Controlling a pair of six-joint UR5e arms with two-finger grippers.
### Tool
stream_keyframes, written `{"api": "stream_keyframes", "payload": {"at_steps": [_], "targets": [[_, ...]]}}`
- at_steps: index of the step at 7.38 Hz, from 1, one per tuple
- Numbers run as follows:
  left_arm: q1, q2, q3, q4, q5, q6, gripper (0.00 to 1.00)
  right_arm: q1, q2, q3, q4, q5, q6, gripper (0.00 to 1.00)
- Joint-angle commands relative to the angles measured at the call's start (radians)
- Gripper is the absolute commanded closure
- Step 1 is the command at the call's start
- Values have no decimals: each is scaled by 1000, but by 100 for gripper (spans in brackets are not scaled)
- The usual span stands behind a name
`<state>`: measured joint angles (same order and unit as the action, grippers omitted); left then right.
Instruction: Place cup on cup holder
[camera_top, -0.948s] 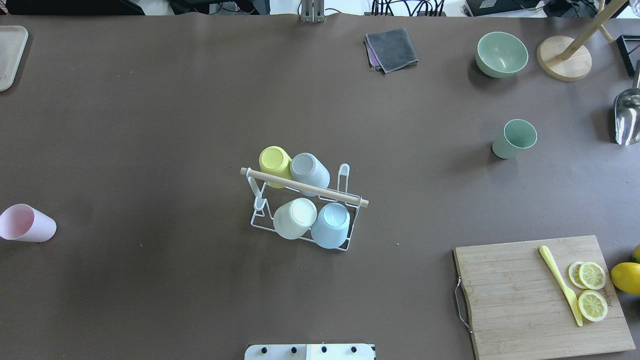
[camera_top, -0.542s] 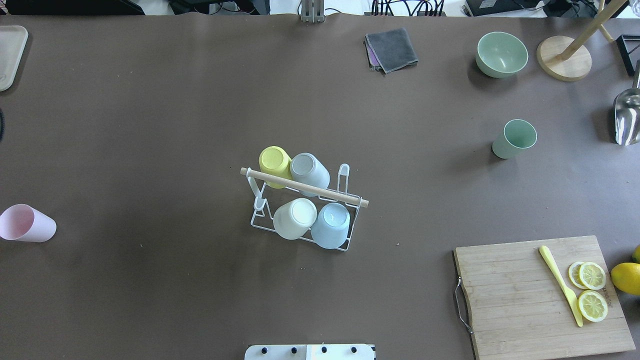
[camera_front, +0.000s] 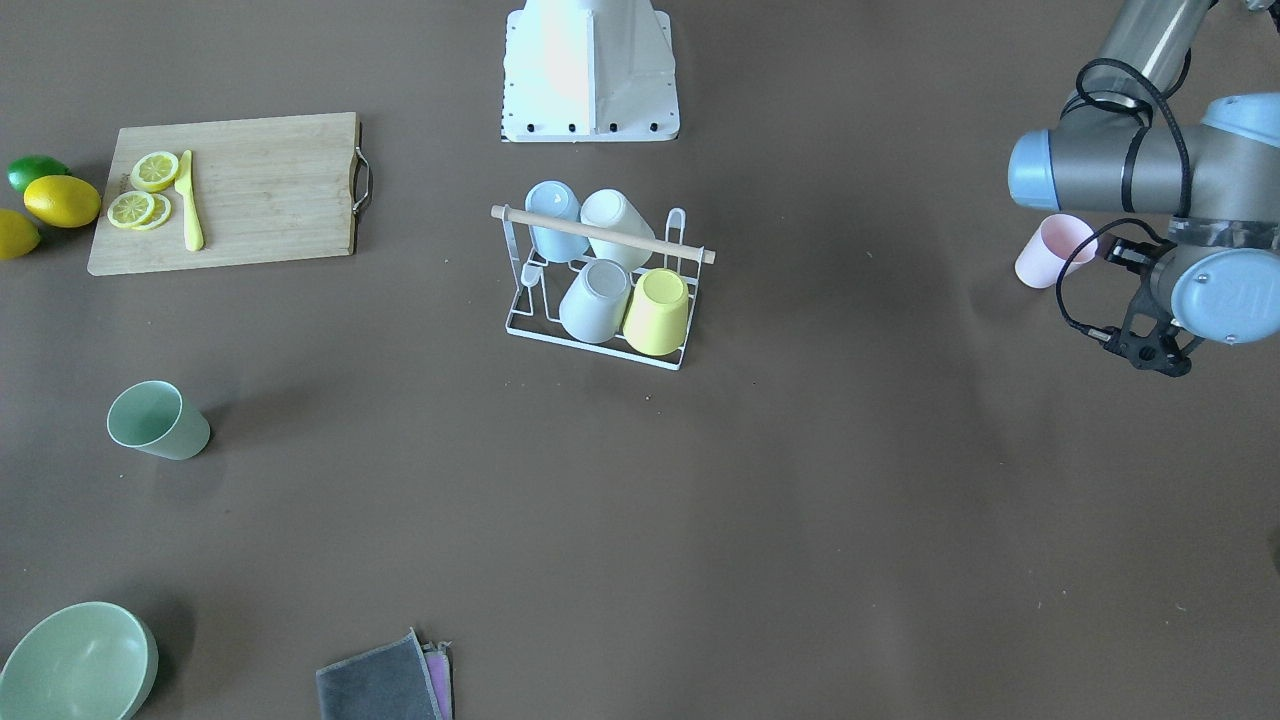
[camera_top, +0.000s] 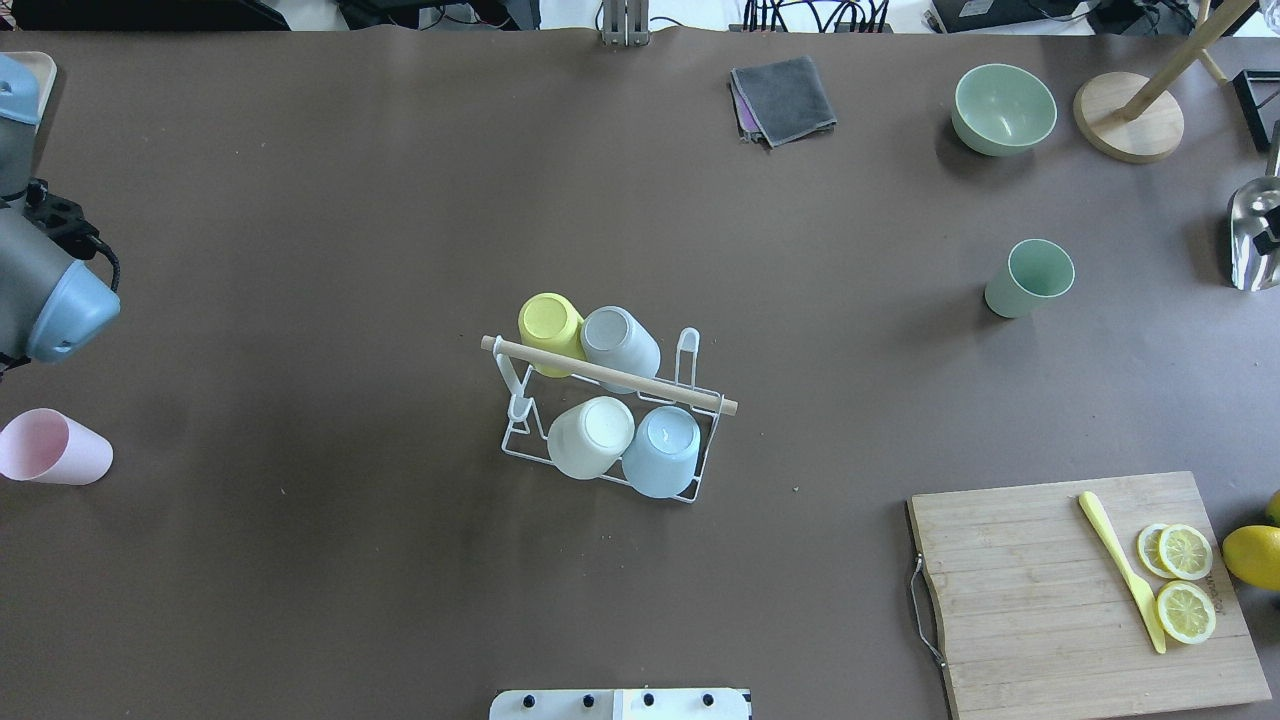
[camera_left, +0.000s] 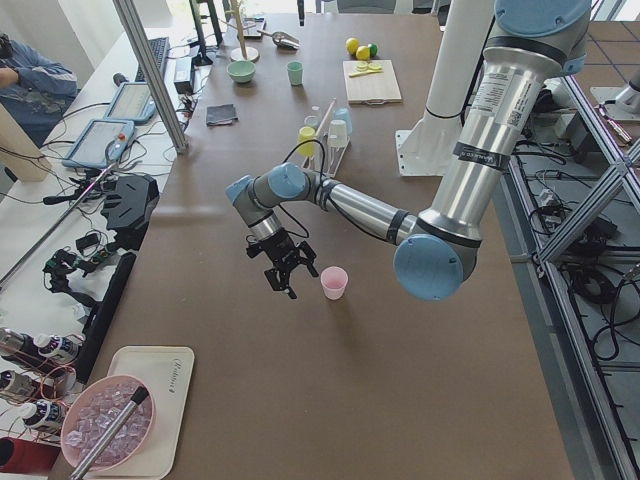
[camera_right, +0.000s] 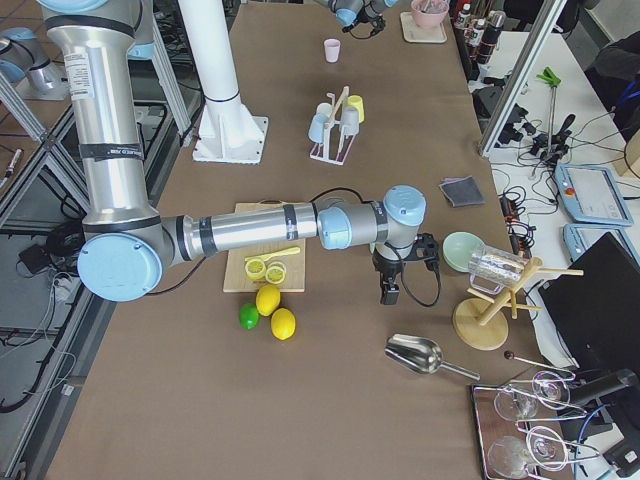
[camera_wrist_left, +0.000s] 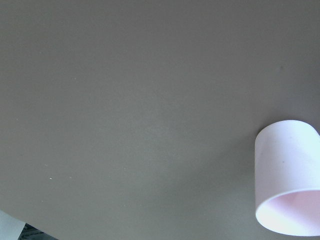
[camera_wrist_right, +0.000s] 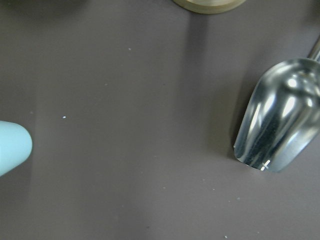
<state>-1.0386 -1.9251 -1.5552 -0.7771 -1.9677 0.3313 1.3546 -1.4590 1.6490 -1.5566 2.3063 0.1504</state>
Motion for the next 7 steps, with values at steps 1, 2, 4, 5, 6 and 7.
{"api": "stream_keyframes", "payload": {"at_steps": [1,2,4,5,6,7], "targets": [[27,-66,38,32,3,0,1,-63,5,102,4,36,5,0],[31,-98,78,36,-3,6,1,-102,14,132,7,66,14,0],[29,-100,101,61,-34,11,1,-178,54,155,6,27,106,0],[31,-101,125,68,-144,9,2,-214,77,138,-3,-13,109,0],[34,-123,153,75,-161,9,2,-230,127,85,-8,-8,109,0],[67,-153,184,100,-207,8,2,-229,234,-42,-54,28,98,0]]}}
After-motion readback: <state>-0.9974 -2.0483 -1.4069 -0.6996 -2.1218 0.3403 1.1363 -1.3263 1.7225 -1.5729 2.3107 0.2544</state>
